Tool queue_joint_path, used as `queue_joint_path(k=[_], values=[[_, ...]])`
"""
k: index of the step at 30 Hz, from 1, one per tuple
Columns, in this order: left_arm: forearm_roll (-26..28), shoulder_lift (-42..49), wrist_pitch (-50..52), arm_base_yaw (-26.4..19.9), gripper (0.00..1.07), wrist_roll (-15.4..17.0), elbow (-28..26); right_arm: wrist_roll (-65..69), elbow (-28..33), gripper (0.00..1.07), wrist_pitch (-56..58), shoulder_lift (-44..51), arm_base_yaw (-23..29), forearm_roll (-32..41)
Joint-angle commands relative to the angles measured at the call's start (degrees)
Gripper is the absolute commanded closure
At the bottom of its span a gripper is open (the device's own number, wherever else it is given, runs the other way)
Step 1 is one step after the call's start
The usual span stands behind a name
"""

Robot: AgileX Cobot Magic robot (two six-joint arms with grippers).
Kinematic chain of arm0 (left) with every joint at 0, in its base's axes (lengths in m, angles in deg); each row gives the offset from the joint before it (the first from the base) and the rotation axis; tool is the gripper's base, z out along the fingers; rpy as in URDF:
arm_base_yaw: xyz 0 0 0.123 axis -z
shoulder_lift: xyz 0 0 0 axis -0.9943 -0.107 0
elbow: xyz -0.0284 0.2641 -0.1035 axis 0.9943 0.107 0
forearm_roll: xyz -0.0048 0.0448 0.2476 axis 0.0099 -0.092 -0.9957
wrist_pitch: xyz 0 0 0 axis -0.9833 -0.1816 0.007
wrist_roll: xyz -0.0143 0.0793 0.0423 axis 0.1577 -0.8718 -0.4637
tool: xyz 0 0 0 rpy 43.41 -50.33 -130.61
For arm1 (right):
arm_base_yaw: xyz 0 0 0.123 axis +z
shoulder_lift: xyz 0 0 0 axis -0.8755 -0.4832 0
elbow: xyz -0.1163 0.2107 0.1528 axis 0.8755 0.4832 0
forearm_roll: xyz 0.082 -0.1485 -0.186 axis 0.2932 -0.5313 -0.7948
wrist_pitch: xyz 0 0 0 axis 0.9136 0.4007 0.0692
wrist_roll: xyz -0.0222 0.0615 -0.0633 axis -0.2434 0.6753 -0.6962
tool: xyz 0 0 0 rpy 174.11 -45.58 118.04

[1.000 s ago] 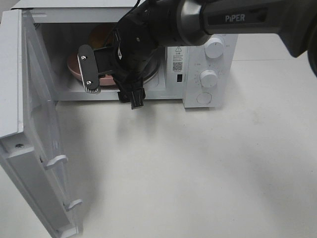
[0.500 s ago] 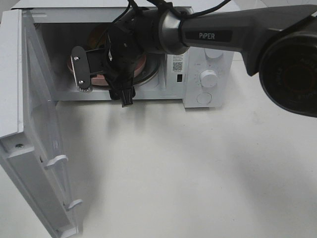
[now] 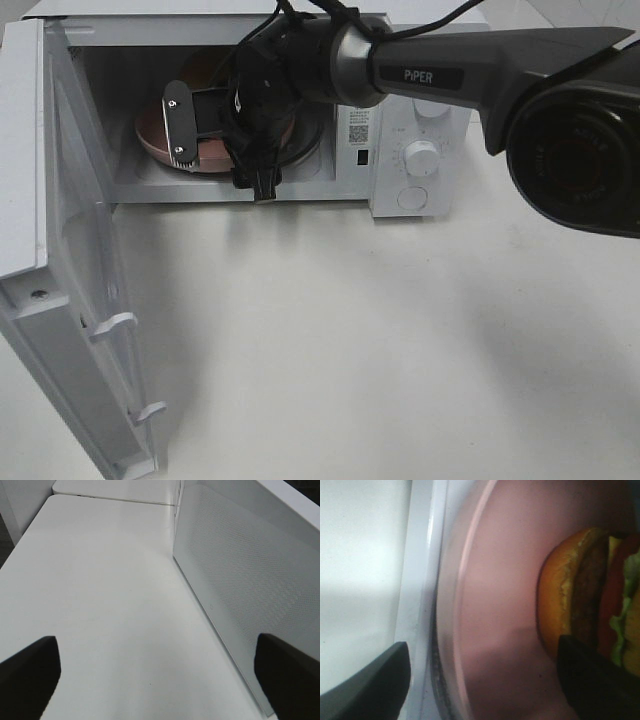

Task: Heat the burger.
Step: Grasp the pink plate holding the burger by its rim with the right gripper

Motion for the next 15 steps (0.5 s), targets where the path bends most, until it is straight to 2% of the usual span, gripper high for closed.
queue_joint_path(k=[1, 15], values=[[0.46, 0.34, 0.52, -0.17, 0.09, -0.11, 0.17, 0.57, -0.17, 0.29, -0.4, -0.74, 0.0, 0.8], [0.46, 0.34, 0.52, -0.17, 0.09, -0.11, 0.17, 0.57, -0.17, 0.31, -2.75, -1.38, 0.34, 5.04]])
